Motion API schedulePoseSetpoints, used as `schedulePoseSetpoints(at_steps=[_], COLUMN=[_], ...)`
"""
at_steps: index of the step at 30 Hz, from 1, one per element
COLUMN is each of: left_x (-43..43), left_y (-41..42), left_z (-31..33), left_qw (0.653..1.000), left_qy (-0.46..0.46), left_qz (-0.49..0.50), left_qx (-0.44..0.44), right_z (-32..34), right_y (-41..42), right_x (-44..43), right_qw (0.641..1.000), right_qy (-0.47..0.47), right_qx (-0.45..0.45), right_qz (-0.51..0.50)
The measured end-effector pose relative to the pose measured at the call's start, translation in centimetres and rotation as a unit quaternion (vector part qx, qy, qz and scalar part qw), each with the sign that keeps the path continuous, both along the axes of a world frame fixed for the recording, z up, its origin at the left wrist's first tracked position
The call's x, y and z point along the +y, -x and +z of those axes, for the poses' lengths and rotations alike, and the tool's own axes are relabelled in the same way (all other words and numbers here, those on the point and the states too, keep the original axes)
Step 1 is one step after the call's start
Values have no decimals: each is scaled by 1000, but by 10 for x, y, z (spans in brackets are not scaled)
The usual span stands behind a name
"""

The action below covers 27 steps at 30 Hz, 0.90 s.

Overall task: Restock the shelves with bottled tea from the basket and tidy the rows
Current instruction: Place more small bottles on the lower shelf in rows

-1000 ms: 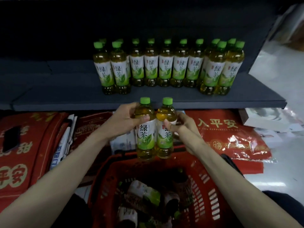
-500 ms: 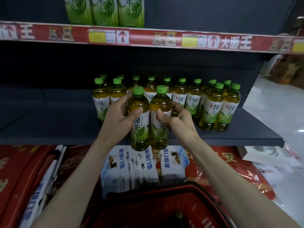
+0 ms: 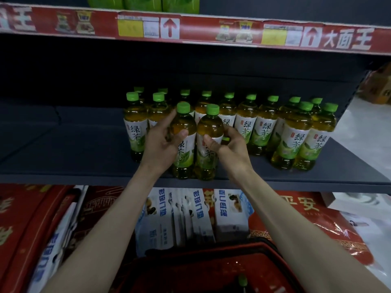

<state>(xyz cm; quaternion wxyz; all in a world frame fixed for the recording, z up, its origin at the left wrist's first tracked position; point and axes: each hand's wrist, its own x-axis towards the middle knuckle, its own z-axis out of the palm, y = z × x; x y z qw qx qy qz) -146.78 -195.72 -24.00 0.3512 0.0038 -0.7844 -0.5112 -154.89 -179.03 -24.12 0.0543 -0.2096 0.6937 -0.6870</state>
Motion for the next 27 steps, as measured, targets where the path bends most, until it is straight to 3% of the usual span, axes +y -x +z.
schedulePoseSetpoints(at_steps=[10, 14, 20, 27], left_x=[-8, -1, 0, -3], left_y=[13, 2, -7, 0], left_z=[-21, -36, -75, -86], left_qw=[999, 997, 987, 978], left_qy=[8, -18, -29, -43], left_qz=[-24, -55, 103, 156], left_qx=[-35, -46, -117, -133], right_z=[-8, -17, -48, -60], right_y=[11, 10, -5, -3], right_x=[-7, -3, 8, 6], right_qw=[1000, 999, 983, 977], right_qy=[14, -29, -171, -187], right_qx=[9, 16, 44, 66], right_qz=[3, 11, -43, -76])
